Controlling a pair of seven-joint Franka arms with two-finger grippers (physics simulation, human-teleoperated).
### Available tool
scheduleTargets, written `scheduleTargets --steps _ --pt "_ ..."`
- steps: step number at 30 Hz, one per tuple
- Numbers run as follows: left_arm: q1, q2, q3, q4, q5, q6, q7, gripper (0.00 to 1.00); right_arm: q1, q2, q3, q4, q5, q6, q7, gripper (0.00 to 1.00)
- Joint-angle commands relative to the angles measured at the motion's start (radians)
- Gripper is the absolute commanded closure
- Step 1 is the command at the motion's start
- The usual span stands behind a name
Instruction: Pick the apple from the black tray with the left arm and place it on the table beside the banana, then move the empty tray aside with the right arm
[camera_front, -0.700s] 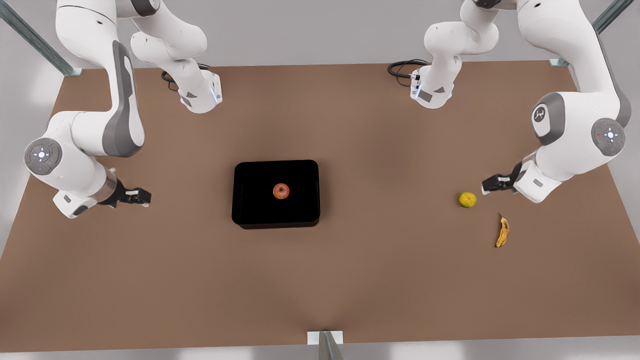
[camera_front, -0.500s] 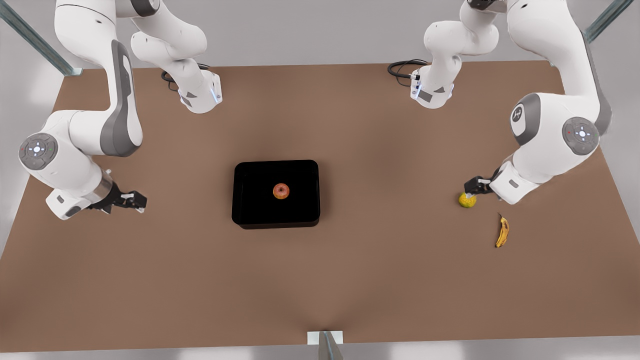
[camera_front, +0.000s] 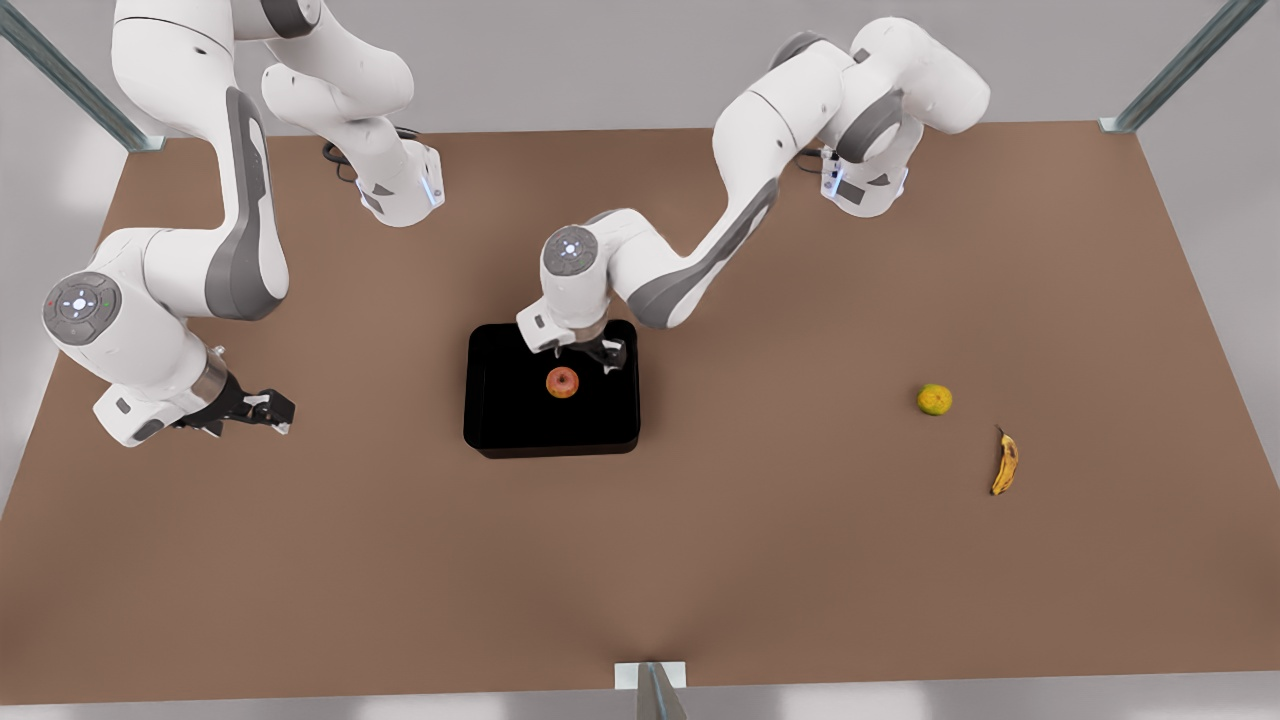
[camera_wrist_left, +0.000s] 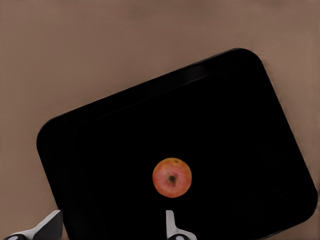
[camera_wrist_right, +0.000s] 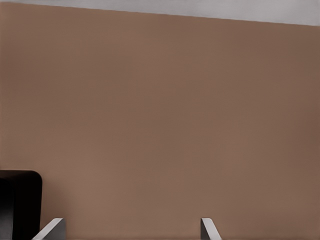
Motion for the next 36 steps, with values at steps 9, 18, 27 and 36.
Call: scheduleTargets --steps 9,18,27,36 --pt "-0.047 0.102 -0.007 0.030 0.152 0.151 -0.750 0.00 0.008 0.013 0.001 0.010 0.001 0.003 -0.009 0.00" --pt "-0.058 0.148 -0.022 0.016 0.164 0.171 -0.666 0.00 0.008 0.015 0.001 0.010 0.003 0.003 -0.003 0.00" --pt "-0.064 0.181 -0.023 0.001 0.127 0.200 -0.643 0.00 0.008 0.026 0.001 0.010 0.001 0.003 -0.002 0.00" --pt "-0.064 0.206 -0.022 0.001 0.127 0.252 -0.643 0.00 0.008 0.027 0.001 0.010 0.001 0.003 -0.002 0.00"
